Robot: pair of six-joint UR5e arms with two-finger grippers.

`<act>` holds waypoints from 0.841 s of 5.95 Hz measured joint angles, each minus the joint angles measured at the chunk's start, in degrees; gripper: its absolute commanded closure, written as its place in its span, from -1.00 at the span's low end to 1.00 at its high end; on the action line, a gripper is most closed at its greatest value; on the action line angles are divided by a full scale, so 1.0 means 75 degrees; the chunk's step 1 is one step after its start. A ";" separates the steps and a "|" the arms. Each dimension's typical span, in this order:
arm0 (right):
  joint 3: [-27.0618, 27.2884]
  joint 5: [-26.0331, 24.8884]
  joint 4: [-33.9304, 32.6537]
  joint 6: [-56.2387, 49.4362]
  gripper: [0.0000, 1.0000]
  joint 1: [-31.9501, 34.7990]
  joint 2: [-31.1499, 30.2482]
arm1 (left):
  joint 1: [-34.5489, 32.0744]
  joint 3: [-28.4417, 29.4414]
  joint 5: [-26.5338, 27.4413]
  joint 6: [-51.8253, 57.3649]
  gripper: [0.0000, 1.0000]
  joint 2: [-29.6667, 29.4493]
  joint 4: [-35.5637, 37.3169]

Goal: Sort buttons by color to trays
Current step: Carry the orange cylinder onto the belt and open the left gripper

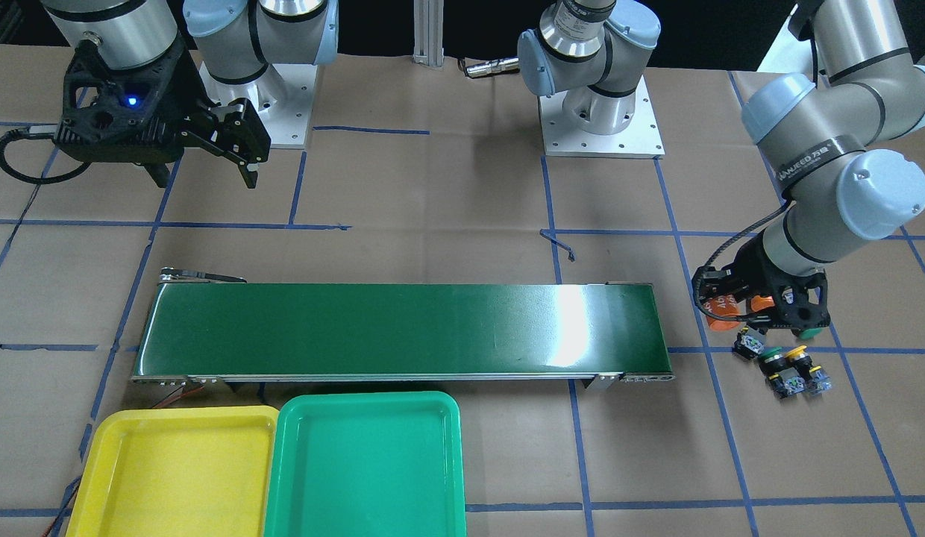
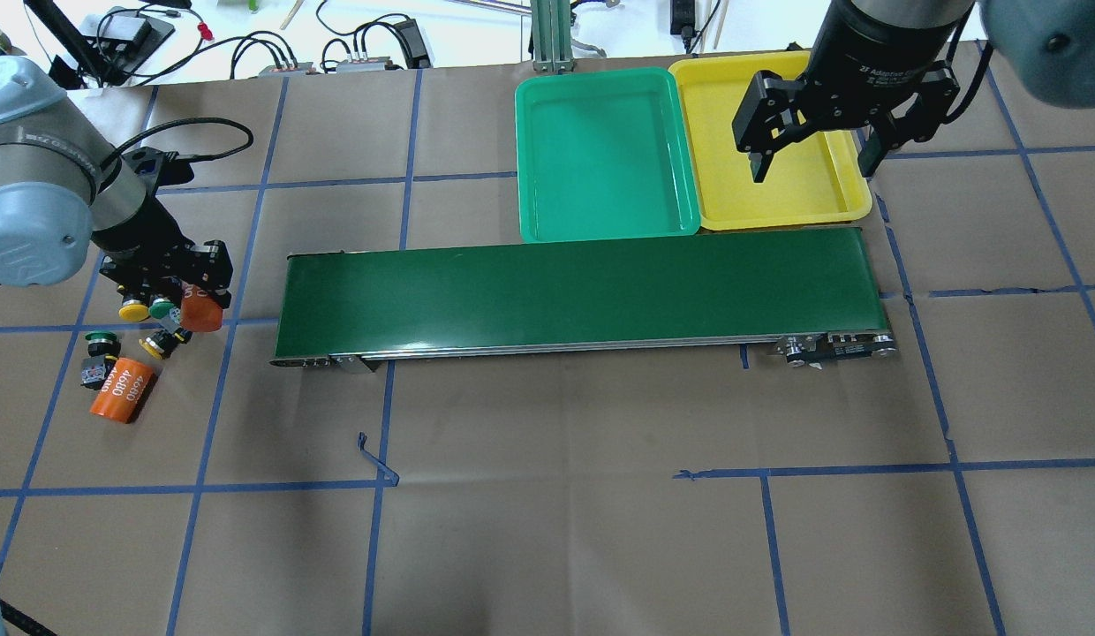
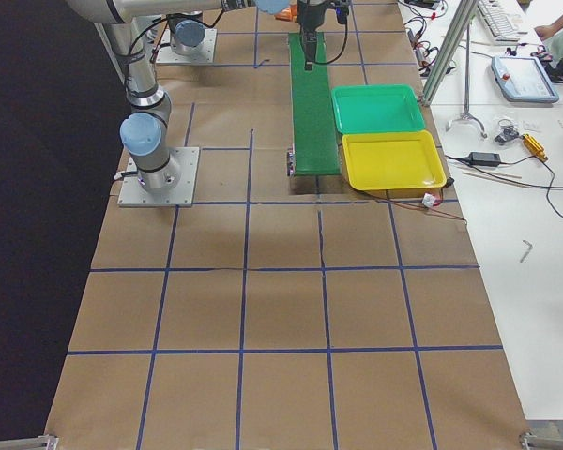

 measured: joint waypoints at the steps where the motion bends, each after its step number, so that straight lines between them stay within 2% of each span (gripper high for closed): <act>1: 0.0000 -0.0003 -0.0006 0.0000 -1.00 0.0002 0.0000 | -0.0385 0.0097 -0.0044 0.0755 1.00 -0.0034 0.0079; 3: 0.0000 0.0034 -0.0013 -0.0044 -1.00 -0.0005 -0.0003 | -0.1093 0.0342 -0.0108 0.2591 1.00 -0.0121 0.0118; 5: -0.0005 0.0043 -0.0020 -0.0975 -1.00 -0.0006 -0.0039 | -0.1494 0.0328 -0.0113 0.6046 1.00 -0.0149 0.0192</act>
